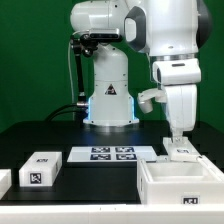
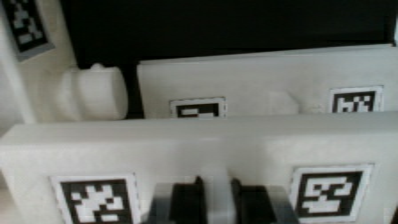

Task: Assemble cabinet

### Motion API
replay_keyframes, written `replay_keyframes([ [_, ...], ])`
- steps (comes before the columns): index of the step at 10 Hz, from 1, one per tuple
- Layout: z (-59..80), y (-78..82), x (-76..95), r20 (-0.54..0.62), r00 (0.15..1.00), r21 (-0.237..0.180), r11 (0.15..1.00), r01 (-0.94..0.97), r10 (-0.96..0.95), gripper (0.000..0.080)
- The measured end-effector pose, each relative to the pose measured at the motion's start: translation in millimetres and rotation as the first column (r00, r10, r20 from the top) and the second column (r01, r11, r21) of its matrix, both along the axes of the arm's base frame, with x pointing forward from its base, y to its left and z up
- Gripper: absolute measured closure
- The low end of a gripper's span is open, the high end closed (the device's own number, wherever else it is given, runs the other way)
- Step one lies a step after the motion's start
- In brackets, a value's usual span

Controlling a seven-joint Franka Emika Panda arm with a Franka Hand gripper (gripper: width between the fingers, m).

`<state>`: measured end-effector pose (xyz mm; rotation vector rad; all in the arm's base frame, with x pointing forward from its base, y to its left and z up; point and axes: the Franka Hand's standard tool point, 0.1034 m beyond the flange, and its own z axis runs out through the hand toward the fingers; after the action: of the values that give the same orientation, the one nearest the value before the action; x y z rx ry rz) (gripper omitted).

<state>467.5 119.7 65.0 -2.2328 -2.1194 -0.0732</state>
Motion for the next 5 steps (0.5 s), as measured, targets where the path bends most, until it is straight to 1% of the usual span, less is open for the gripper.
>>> replay_keyframes([
  [2,0.0,-3.2,12.3,0.013,0.999,0.005,0.999,-0.050,0.050,0.0738],
  [3,-2.3,-4.8,14.6,0.008,0.998,0.007,0.998,-0.067,0.067,0.0738],
  [5,-3.2,-4.5,13.3,0.004,0.999,0.007,0.999,-0.053,0.053,0.0738],
])
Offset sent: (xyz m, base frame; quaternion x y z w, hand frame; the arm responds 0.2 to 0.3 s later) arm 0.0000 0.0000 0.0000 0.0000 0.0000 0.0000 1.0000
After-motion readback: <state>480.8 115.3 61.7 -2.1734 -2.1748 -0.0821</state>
